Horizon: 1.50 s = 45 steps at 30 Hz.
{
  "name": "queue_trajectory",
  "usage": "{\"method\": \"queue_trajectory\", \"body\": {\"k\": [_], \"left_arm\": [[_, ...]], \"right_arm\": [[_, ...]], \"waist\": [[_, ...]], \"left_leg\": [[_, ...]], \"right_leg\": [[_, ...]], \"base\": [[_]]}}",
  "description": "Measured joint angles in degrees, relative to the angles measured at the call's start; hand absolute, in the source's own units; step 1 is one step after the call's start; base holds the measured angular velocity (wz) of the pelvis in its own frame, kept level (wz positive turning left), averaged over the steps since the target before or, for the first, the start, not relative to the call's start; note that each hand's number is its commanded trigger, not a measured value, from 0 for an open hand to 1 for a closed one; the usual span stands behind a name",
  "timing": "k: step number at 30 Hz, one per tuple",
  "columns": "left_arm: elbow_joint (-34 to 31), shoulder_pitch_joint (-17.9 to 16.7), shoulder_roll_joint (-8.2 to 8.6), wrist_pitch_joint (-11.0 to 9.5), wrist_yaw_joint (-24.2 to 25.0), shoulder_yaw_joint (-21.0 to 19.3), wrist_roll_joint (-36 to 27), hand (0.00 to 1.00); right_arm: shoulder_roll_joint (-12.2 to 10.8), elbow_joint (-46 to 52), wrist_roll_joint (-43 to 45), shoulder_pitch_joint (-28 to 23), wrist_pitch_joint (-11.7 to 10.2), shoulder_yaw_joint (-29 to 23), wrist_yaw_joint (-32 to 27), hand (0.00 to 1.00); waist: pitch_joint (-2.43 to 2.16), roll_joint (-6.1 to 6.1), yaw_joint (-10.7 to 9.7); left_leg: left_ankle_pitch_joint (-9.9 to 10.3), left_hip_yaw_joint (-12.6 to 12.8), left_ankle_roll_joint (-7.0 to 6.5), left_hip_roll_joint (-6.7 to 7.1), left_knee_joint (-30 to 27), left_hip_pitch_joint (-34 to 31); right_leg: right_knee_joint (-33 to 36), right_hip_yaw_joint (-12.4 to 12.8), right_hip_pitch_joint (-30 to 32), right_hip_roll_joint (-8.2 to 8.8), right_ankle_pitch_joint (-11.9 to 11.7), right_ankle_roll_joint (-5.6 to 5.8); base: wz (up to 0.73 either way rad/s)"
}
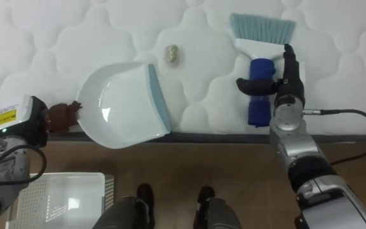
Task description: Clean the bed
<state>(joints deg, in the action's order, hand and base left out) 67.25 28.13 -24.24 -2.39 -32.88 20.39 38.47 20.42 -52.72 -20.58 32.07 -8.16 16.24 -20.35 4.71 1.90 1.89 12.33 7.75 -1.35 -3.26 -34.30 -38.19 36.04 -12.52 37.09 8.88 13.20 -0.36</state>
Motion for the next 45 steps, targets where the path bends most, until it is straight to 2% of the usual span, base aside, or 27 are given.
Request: {"method": "queue_trajectory", "body": {"k": [19, 28, 37, 41, 45], "left_arm": [[-0.71, -0.03, -0.09, 1.16, -0.3, 0.03, -0.15, 1.0], [-0.71, -0.12, -0.06, 2.12, -0.17, 0.09, -0.07, 1.0], [-1.98, -0.19, 0.42, 2.84, 2.79, 0.07, -0.14, 1.0], [-2.09, -0.12, 0.95, 3.4, 4.24, 0.08, -0.11, 1.0], [-2.09, -0.11, 1.04, 3.64, 4.94, 0.07, -0.16, 1.0]], "right_arm": [[0.03, -3.43, 1.15, -1.01, 1.0, 0.05, 0.53, 0.0], [0.01, -7.43, 3.78, -1.09, 2.61, 0.07, 1.71, 0.0], [0.04, -10.42, 6.67, -1.0, 3.29, 0.06, 2.31, 0.0], [0.18, -12.24, 7.76, -0.59, 3.32, 0.07, 2.4, 0.0], [0.21, -13.52, 11.31, -0.35, 3.25, 0.06, 2.16, 0.0]], "waist": [[-0.03, 0.03, -0.42], [-0.05, -0.1, 0.15], [0.12, -0.5, 1.31], [0.12, -0.67, 1.6], [0.36, -1.26, 1.72]], "left_leg": [[-0.01, -0.21, -0.01, 0.06, -0.46, -0.24], [0.0, -0.65, -0.01, 0.1, -0.51, -0.12], [0.03, -1.42, 0.04, 0.2, -1.26, -0.27], [0.07, -1.82, 0.14, 0.66, -1.52, -0.24], [0.06, -1.95, 0.14, 0.74, -1.61, -0.45]], "right_leg": [[0.32, -0.71, -0.43, 0.1, 0.35, 0.18], [0.35, -1.18, -0.85, 0.13, 0.38, 0.14], [1.71, -1.07, -0.8, 0.24, 1.0, -0.12], [2.55, -1.61, -0.87, 0.91, 1.82, -0.26], [2.56, -1.73, -0.79, 1.0, 1.83, -0.23]], "base": [[0.02], [0.01], [0.03], [0.1], [0.01]]}}
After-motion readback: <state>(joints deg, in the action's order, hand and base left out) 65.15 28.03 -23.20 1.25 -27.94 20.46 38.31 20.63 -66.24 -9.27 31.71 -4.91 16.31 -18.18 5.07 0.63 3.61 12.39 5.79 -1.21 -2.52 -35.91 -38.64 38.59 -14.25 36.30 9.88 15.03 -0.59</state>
